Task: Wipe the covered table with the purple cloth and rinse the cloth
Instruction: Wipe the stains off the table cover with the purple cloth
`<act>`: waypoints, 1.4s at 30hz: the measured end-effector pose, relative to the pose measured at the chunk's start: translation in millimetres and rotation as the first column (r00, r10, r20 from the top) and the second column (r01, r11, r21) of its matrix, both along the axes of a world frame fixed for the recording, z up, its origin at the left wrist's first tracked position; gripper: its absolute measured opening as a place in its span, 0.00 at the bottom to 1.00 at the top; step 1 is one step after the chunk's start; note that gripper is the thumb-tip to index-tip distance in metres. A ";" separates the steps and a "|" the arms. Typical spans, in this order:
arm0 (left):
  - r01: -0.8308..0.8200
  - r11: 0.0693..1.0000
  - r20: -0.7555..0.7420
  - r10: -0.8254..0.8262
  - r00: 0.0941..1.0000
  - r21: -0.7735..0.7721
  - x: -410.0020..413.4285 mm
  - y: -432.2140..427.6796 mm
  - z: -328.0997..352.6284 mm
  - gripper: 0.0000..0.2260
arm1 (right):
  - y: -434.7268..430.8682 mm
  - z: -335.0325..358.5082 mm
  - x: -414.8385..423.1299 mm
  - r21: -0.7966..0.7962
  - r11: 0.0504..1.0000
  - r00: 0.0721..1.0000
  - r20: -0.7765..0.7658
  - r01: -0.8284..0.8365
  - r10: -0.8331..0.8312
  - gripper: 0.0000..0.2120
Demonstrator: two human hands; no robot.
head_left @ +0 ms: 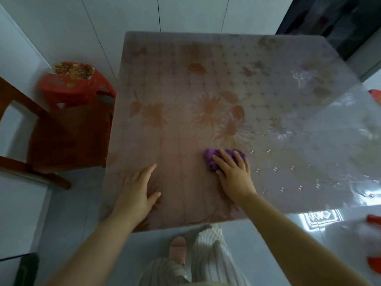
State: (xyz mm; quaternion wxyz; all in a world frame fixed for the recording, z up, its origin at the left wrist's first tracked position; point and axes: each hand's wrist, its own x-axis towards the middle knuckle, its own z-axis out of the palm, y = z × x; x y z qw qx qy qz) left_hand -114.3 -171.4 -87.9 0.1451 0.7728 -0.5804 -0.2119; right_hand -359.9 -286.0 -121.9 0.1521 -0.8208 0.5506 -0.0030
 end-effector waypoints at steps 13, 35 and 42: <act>-0.045 0.995 0.011 0.044 0.999 0.090 -4.6 -4.8 2.1 0.33 | -78.2 10.2 35.4 0.108 0.969 0.975 -0.008 0.223 -0.223 0.25; 0.244 0.969 -0.052 -0.246 0.968 -0.044 -139.7 -120.0 -5.6 0.29 | -77.0 10.8 -181.3 -0.043 0.872 0.871 -0.053 0.487 -0.489 0.24; 0.142 0.988 -0.126 -0.148 0.981 -0.056 -162.4 -135.1 3.6 0.33 | -122.8 19.0 -128.6 0.097 0.959 0.946 0.163 0.267 -0.280 0.29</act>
